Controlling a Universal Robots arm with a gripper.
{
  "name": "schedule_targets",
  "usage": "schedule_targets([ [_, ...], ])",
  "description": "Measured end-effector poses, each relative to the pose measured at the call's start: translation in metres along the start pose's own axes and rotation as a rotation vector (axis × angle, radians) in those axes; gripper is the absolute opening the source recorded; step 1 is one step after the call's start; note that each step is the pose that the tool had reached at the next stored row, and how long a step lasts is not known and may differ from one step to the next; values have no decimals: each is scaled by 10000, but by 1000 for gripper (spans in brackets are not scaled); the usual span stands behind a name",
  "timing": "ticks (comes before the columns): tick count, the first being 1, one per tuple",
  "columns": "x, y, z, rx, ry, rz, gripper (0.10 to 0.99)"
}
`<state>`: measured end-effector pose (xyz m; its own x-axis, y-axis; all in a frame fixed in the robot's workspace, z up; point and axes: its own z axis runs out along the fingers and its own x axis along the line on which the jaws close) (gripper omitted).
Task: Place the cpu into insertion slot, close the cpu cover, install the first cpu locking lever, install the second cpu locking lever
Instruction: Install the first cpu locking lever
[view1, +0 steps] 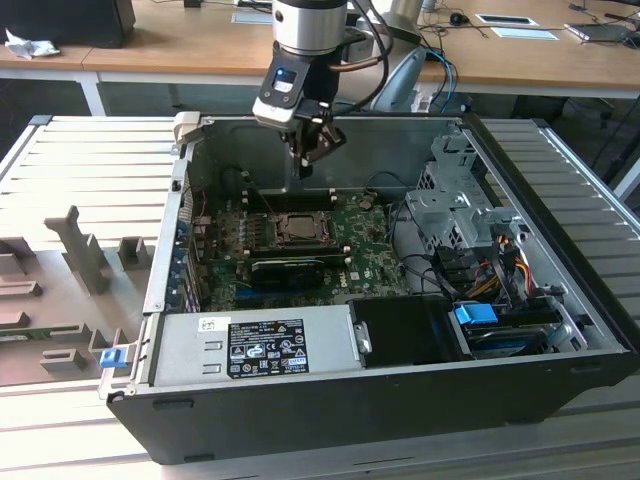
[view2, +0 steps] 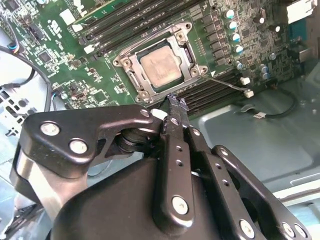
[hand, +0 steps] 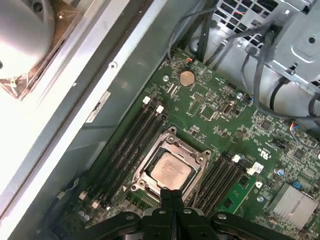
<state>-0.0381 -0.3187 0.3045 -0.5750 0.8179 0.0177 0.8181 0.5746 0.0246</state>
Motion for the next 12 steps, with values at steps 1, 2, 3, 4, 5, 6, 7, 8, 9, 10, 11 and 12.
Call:
schedule_targets([
  [1, 0, 0, 0, 3, 4, -179, 106],
  [2, 0, 0, 0, 6, 7, -306, 106],
  [3, 0, 0, 0, 8, 10, -437, 106],
  [4, 0, 0, 0, 11, 14, -591, 106],
  [5, 0, 0, 0, 12, 16, -663, 106],
  [6, 0, 0, 0, 13, 17, -728, 106],
  [7, 0, 0, 0, 16, 21, -846, 106],
  [8, 0, 0, 0, 17, 23, -952, 106],
  [9, 0, 0, 0, 19, 25, -1023, 106],
  [10, 0, 0, 0, 20, 27, -1087, 106],
  [11, 0, 0, 0, 24, 32, -1316, 106],
  [12, 0, 0, 0, 28, 38, -1539, 106],
])
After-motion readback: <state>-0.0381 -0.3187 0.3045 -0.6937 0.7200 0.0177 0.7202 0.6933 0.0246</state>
